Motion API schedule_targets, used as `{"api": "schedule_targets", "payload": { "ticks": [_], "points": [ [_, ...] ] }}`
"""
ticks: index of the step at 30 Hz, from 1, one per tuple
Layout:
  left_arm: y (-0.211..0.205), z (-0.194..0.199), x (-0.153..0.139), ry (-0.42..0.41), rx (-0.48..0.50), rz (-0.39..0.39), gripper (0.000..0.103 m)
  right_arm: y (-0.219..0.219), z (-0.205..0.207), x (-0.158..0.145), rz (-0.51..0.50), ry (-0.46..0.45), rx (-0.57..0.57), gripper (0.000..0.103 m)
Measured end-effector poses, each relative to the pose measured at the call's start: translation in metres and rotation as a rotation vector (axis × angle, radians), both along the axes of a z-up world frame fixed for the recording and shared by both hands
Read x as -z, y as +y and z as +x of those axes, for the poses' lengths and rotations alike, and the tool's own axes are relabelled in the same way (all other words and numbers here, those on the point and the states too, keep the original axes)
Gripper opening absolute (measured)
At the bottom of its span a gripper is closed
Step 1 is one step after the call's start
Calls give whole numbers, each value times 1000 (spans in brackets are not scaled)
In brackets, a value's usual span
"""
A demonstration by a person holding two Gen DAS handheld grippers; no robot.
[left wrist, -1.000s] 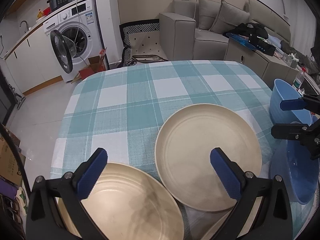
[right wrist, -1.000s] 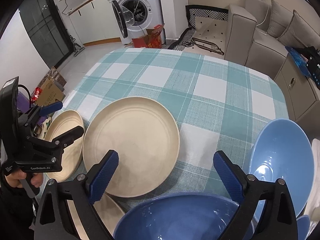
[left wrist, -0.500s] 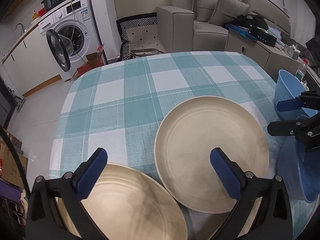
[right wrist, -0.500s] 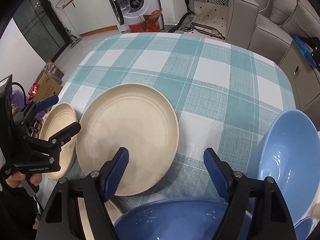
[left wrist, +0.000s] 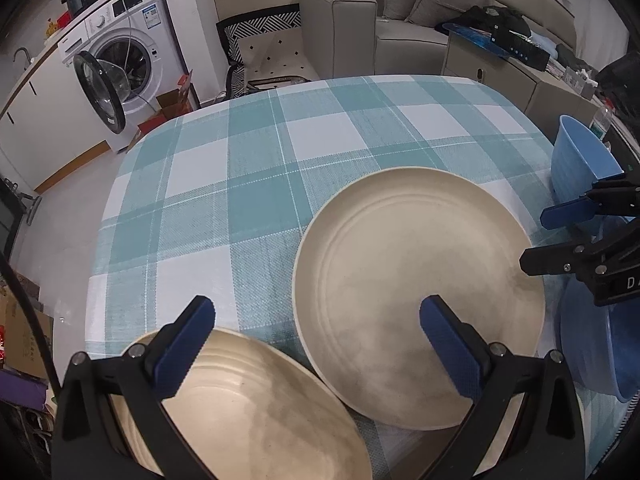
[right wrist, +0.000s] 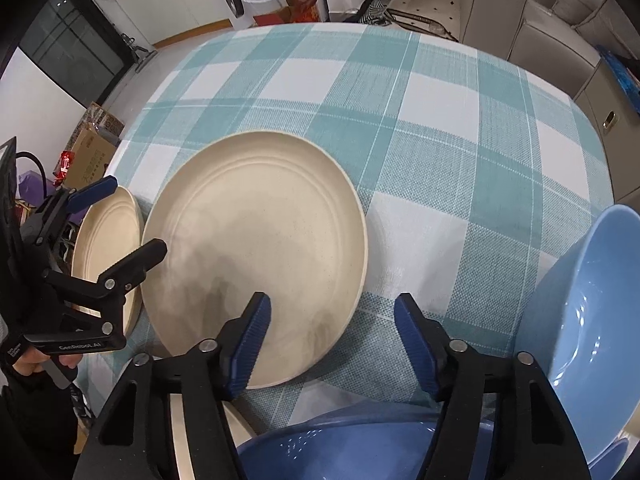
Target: Organize plates and bowls
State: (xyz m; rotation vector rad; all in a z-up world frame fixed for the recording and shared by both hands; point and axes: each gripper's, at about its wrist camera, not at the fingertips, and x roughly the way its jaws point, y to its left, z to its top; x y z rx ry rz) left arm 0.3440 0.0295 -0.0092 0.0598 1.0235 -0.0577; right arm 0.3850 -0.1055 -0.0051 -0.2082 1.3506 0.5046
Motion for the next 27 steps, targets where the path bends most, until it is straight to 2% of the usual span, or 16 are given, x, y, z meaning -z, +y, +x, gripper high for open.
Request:
{"api": "schedule_targets", "payload": {
  "ticks": [6,9,16,21,27],
  "points": [
    [1,3,6,28,6,-6,100,1,3,7,10,28,6,62],
    [2,6,10,46,8,-19,90,3,3,8,18,34,2,61],
    [4,9,9,42,20,-55,83,8,4,11,4,31,-3,59],
    [2,11,12,64,44,-73,63,10,5,12,-5,32,-3,59],
    [-2,11,16,84,71,-72,57,13,4,15,-4,39,-11,57]
  ]
}}
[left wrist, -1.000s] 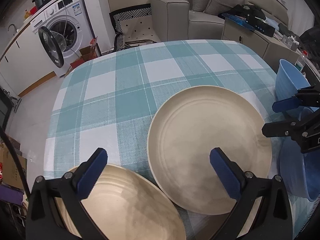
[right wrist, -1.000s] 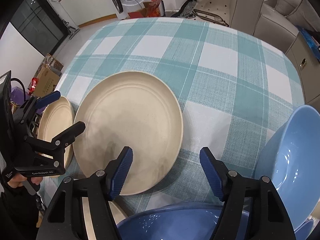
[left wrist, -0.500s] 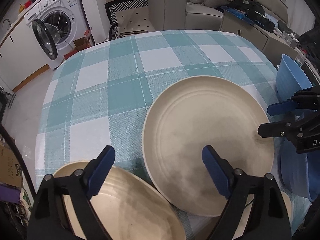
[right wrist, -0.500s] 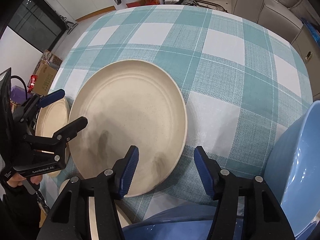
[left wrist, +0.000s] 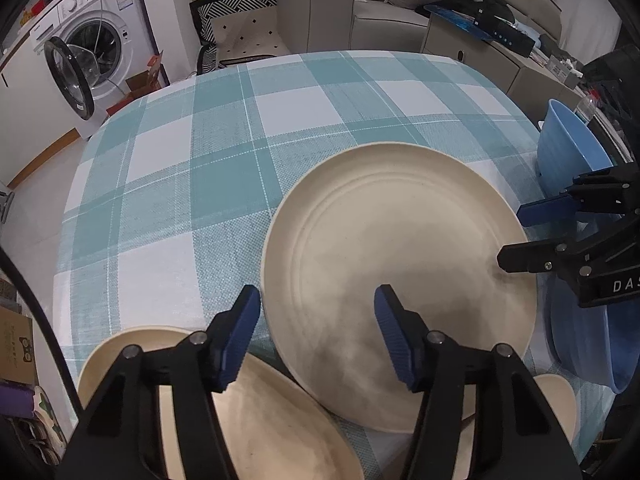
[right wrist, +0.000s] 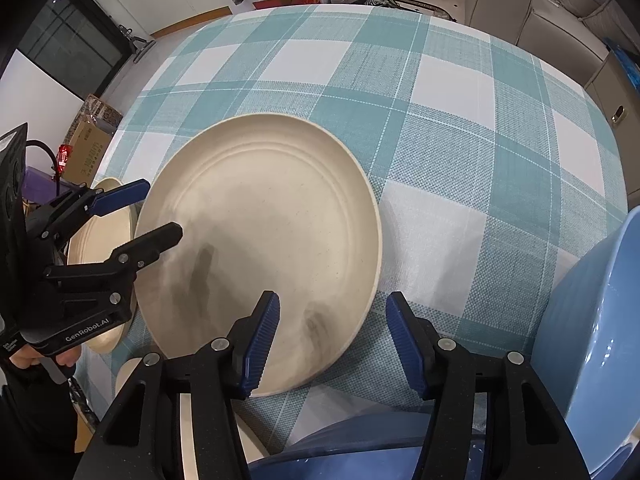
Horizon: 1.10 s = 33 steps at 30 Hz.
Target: Organize plates and bowls
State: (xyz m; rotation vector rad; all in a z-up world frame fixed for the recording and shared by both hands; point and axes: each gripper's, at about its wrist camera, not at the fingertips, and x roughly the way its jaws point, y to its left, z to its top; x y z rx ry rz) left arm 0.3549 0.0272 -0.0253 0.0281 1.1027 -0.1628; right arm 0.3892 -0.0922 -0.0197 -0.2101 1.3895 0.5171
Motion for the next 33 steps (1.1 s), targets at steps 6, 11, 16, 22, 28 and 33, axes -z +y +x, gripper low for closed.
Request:
{"api": "schedule_targets", "payload": {
  "ticks": [6,11,16,22,28,33],
  "points": [
    [0,0,1,3,3,10,51,4,-1,2,-4,2,-6,55],
    [4,2,7,27,1,-2,47,6,-1,4,-17,1,-11,54],
    [2,1,13,38,6,13,45,8,1,6,-23,1,-13,53],
    [3,2,13,42,0,21,41,10,2,9,-46,6,-23,50],
    [3,2,13,46,2,41,34,14,5,19,-69,33,-37,46],
    [3,1,12,46,-2,44,31,14,5,24,-75,37,-32,42]
  ]
}}
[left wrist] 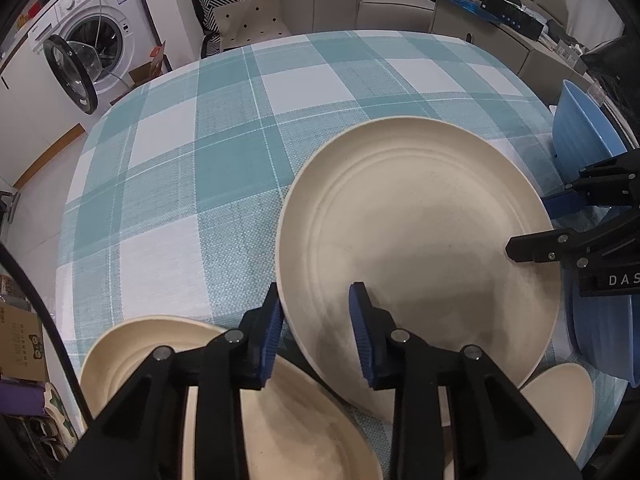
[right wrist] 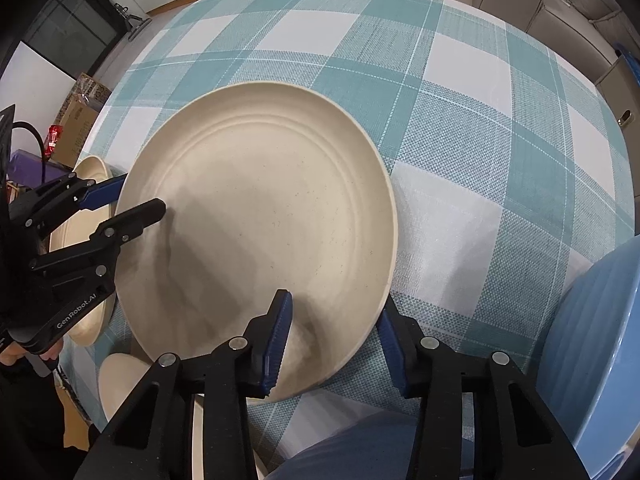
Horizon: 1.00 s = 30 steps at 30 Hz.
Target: Organize plates and bowls
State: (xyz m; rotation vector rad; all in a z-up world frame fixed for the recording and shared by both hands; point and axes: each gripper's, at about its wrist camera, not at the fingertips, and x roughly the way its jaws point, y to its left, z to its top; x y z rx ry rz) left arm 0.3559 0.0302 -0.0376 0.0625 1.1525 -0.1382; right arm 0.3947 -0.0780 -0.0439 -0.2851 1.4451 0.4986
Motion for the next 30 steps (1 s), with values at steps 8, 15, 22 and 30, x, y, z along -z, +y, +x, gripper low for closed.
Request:
{"api": "schedule_targets", "payload": {
  "ticks": [8,15,22,30],
  "points": [
    [-1,-3,-1,-3,-5,7,26,-1,1,2,-7,-16,22,31],
    [-1,-5,-6,-16,-10,5,26,-3,2,3,-10,-19,35,28],
    [-1,-7,-13,-33,-11,-6,26,-10,3,-1,6,-27,51,28],
    [-3,-8,-21,-54,-12,-13,26,-18,0,-11,10,-46,62,28]
  ]
}}
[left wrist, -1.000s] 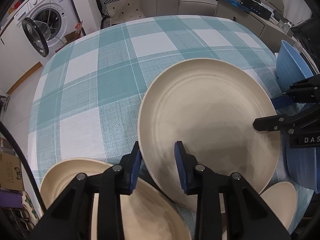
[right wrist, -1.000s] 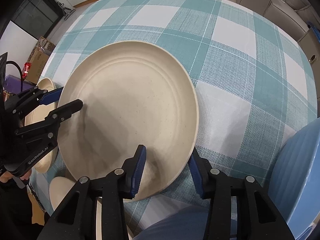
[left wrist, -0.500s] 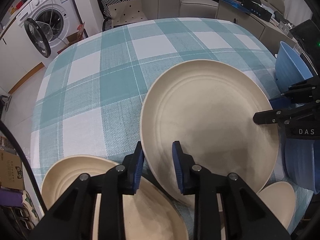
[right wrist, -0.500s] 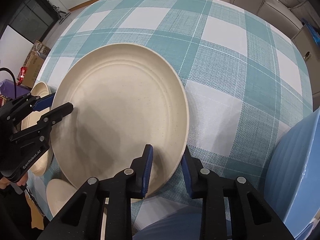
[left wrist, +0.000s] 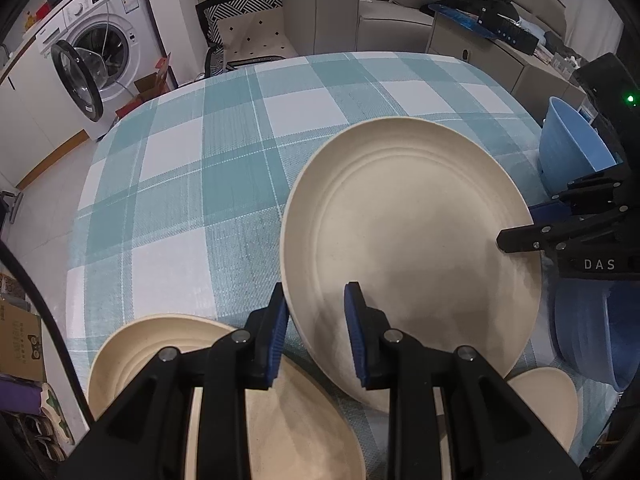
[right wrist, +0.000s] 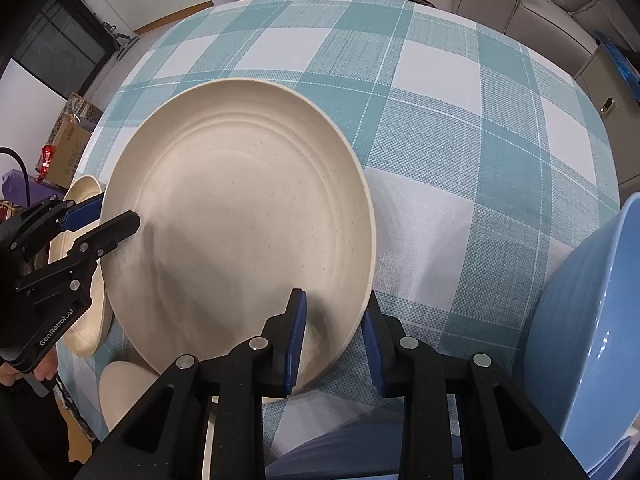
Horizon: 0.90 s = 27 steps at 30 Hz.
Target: Organize plates and bowls
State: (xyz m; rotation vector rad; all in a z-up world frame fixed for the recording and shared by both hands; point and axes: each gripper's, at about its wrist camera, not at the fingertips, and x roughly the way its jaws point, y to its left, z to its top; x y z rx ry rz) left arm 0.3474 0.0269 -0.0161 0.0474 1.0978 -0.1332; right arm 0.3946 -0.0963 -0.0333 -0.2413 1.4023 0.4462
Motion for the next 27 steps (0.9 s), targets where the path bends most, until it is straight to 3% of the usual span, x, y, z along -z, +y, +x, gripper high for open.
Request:
{"api": "schedule_targets", "payload": {
  "ticks": [27],
  "points": [
    [10,-13,-36,-77,-26,-7,26,-1,-16,-39,23,-57,-10,28]
  ]
}}
